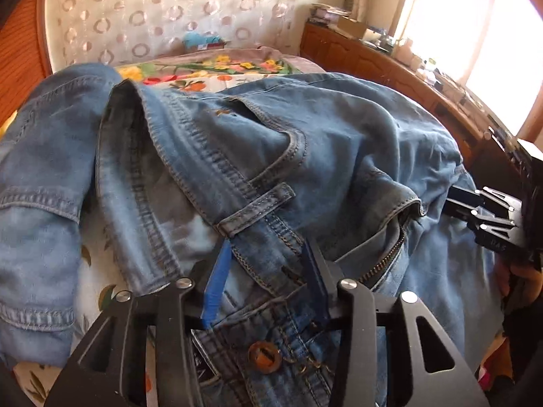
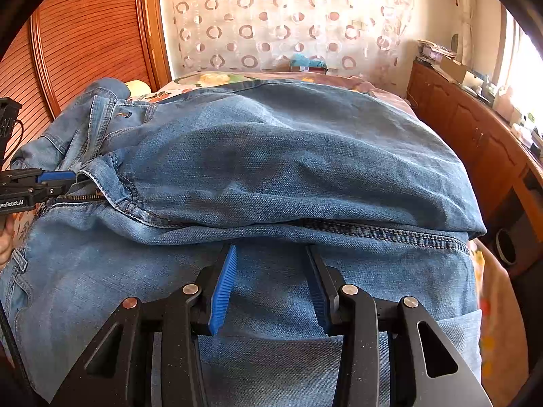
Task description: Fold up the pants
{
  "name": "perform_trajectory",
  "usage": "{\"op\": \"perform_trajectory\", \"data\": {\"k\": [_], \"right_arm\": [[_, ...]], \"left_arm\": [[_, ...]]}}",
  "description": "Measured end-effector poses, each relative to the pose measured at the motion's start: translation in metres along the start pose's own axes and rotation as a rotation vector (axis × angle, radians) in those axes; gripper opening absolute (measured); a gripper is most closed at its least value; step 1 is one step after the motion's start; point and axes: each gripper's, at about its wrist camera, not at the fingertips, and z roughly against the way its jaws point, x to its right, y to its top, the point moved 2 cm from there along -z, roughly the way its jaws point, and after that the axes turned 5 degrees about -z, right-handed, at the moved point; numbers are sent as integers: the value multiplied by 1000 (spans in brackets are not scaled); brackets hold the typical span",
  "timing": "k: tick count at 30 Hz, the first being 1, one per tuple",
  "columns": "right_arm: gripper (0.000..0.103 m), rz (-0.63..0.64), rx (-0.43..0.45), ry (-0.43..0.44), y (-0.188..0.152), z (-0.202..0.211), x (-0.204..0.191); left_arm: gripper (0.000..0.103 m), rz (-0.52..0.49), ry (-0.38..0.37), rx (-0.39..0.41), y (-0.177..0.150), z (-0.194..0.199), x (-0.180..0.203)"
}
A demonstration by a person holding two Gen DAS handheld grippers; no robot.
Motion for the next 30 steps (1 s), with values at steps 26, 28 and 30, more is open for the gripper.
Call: {"op": "perform_trajectory", "data": {"k": [26,28,30], "right_arm": [[43,-3,1,2,0,-1,1],[43,-2,2,1,0,-1,1],[43,-3,2,1,0,-1,1]], "left_arm": [[13,-35,58,96,16,27,10],[13,-34,58,124,20,41,7],[11,-29,49,139,23,52,4]]}}
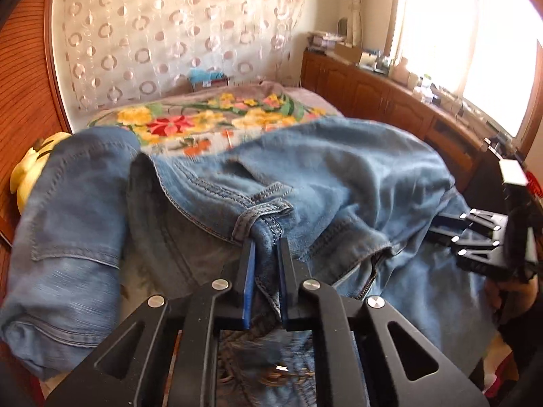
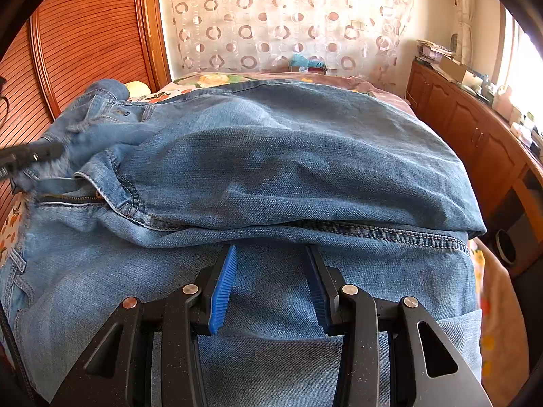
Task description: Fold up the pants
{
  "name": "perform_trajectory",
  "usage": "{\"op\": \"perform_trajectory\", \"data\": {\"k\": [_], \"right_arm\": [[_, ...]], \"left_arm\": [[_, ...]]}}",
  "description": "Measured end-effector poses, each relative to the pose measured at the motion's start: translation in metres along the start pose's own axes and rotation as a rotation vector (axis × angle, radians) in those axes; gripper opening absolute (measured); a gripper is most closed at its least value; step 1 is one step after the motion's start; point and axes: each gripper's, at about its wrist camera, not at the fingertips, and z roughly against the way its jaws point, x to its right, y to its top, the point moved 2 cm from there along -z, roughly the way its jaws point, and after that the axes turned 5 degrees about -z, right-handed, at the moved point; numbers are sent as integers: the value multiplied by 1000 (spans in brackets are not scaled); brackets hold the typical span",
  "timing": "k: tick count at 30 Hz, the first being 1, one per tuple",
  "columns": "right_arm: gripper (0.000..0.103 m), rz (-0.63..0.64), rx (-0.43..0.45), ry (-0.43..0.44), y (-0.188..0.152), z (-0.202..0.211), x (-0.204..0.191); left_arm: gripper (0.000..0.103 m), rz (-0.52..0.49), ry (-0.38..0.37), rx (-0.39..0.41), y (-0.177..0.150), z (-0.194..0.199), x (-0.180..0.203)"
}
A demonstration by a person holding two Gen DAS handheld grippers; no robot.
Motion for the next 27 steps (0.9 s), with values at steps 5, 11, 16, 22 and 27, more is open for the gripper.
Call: {"op": "perform_trajectory", "data": {"k": [5,11,16,22,27], "right_arm": [[43,-1,0,-3,0,0,0],[43,1,1,-6,0,0,0],[43,1,1,-5,0,0,0],[43,5,0,-10,0,0,1],[44,13,-1,-14,-1,0,0]], "left_arm": [[10,38,-26,73,14,32,-10],[10,-7,-12,68,15,48,-8],[11,-7,21,-15,-6,32,-16],[18,30,28,-142,-41,-4,-27],[45,68,27,-126,-57,8,-33]]}}
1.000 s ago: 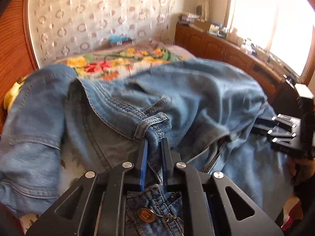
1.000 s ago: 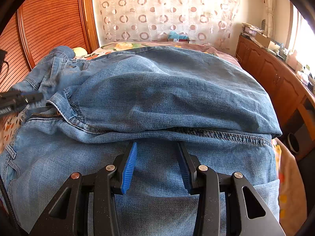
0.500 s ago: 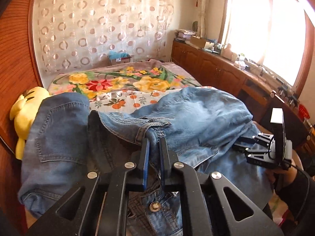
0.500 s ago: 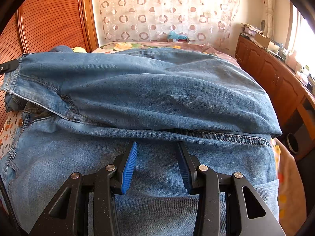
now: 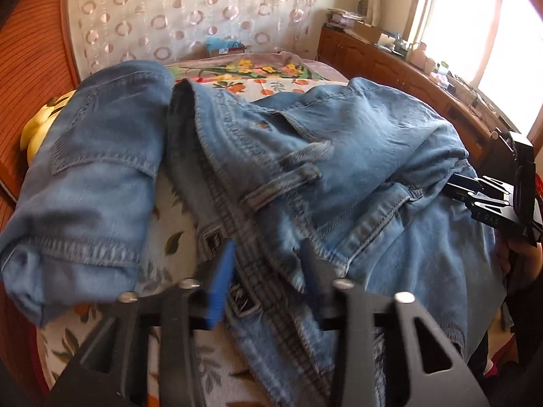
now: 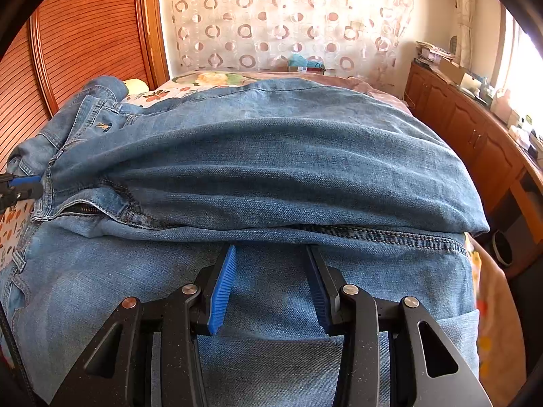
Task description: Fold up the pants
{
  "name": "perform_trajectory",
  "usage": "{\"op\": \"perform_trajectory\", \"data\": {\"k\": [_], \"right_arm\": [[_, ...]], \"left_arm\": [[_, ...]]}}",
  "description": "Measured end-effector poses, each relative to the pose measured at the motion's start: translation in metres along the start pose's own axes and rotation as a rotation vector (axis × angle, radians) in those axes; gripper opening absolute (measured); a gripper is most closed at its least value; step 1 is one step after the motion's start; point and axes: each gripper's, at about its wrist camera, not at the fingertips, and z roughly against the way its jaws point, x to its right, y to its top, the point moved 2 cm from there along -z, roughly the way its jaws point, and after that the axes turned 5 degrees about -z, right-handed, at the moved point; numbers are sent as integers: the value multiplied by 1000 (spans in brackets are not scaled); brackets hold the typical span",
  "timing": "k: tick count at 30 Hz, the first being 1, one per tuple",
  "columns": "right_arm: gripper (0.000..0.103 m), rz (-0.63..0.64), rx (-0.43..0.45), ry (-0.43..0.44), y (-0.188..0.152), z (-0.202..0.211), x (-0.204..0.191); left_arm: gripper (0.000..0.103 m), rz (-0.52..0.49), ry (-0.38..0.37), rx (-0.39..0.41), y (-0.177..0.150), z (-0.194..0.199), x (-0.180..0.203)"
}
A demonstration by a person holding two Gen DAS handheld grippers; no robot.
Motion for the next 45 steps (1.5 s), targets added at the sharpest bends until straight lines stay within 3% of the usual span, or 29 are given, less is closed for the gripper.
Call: {"op": "perform_trajectory", "data": {"k": [5,11,13,14,15,16,18,25,29,34,41,45], "right_arm": [[44,0,0,0,0,0,0],[44,0,0,0,0,0,0],[45,0,0,0,0,0,0],[45,0,0,0,0,0,0],[45,0,0,0,0,0,0],[45,-1,0,0,1,-1,0],[45,-2,0,1,1,-1,1],[45,1,1,4,1,-1,1],[45,-3,1,7,1,-2,3],[45,-5,-13,31,1,0,6],[45,-2,2,19,-5,22,18],[45,-17,32,-3,-7,38,31]], "left_arm": [[45,4,-30,36,-21,16,11],[45,-11,-52,-5,-39,2,29],[38,-45,-35,20,-41,4,36],[31,-60,-19,25,-42,4,39],[17,-62,-8,28,-42,4,39],[13,-60,8,30,-42,5,38],[3,-32,-26,35,-43,9,31],[3,51,3,126,-46,36,13],[3,37,24,61,-52,20,12],[5,37,67,60,-50,23,13],[49,12,75,141,-30,43,12],[50,-1,50,158,-15,39,23]]}}
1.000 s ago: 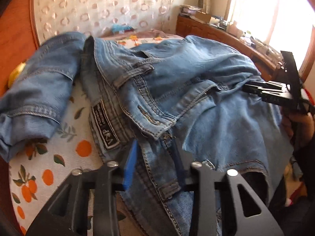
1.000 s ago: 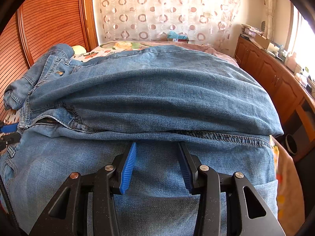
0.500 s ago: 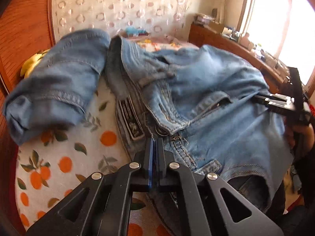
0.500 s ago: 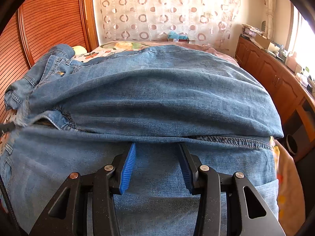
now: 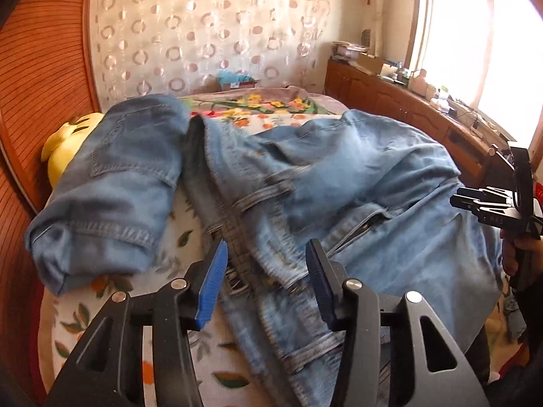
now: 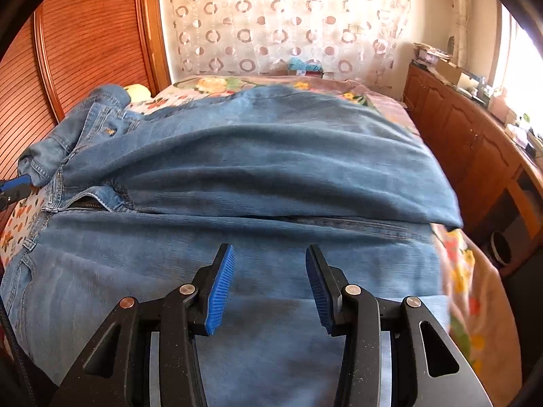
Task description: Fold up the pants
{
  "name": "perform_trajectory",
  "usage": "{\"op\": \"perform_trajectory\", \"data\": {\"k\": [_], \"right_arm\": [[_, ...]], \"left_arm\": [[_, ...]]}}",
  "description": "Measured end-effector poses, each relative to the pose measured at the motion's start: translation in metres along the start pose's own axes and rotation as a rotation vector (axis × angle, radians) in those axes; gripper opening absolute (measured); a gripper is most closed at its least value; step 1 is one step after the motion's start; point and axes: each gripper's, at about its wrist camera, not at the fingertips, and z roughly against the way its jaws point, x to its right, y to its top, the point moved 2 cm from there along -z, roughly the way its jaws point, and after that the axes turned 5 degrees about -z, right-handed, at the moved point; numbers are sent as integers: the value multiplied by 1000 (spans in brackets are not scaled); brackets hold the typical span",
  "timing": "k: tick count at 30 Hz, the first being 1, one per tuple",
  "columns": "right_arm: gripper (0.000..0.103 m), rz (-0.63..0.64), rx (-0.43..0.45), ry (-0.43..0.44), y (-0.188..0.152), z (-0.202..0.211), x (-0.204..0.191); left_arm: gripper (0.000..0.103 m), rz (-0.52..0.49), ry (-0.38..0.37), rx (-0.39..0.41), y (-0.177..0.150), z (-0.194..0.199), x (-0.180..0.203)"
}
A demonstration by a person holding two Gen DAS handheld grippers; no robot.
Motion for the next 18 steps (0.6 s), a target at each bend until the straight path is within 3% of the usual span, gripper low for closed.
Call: {"op": "perform_trajectory", "data": {"k": [7,12,18], "right_arm": [[46,-75,31,-76,0,16,46],[46,-115,27,-157,2,15,83],[46,-127,-7,-233,11,-5,111]], "left_arm": [[53,-22,-87,9,15,-24,25],[81,-26,-103,6,19,-41,33],[81,-57,-56,-9,18,-48,39]]}}
